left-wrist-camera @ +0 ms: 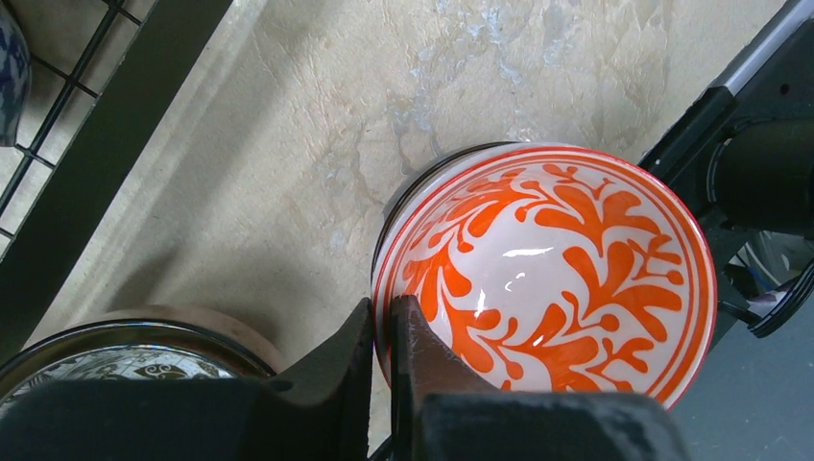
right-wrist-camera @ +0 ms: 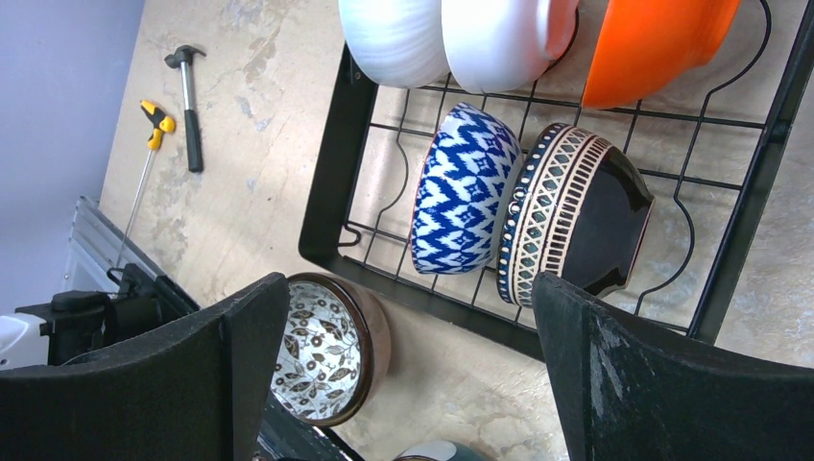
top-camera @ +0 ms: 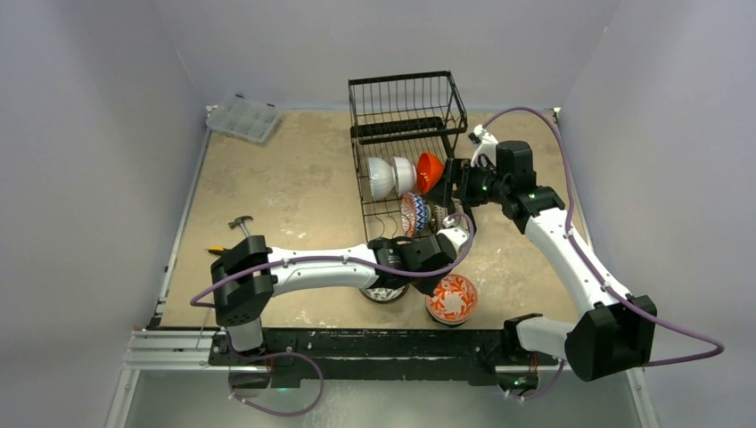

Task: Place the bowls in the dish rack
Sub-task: Pick up the bowl from the center of the board.

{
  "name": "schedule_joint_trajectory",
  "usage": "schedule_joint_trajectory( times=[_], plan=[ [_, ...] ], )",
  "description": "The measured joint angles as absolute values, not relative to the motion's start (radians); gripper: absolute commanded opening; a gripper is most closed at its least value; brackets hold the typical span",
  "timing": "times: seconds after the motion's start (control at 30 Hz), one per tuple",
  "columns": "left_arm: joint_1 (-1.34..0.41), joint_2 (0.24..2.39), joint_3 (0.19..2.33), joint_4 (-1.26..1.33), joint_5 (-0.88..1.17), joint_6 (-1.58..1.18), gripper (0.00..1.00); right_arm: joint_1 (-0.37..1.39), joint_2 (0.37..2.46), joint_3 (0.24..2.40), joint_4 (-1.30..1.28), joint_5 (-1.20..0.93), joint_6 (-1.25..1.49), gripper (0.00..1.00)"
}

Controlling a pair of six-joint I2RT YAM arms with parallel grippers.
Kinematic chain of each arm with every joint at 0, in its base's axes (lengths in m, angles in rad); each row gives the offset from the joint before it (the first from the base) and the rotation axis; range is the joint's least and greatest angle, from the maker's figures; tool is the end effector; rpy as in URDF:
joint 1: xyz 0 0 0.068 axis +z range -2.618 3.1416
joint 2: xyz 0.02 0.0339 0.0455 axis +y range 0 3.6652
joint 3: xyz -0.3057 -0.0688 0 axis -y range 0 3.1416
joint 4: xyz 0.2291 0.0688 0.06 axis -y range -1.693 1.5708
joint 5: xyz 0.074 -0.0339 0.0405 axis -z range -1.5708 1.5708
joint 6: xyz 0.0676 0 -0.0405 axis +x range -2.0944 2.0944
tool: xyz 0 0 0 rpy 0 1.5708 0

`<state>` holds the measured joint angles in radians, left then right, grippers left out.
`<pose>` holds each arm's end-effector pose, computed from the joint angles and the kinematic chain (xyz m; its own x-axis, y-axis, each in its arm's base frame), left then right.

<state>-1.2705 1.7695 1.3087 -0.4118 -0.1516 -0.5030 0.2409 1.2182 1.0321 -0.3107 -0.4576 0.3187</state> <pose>0.1289 -0.3817 0.2572 -0.6399 0.4554 -0.6190 0.6929 0.6902 -0.2085 0.2542 0.0932 0.3528 -0.6248 0.1360 -0.7689 -0.4164 0.7750 0.4754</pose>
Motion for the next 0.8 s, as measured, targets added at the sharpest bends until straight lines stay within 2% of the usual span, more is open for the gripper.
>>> schedule_joint_trajectory(
  times=[0.3,0.8],
  plan=[
    [-1.270,1.746,1.303,-0.397,-0.158,-0.504,0.00,0.241,1.218,1.034,-0.311,-0.455,0.319,0.98],
    [-1.214,1.547,1.138,-0.267,-0.073,-0.561,0.00,0.241,1.201,1.077,-0.333,-0.437,0.321,0.99]
  ],
)
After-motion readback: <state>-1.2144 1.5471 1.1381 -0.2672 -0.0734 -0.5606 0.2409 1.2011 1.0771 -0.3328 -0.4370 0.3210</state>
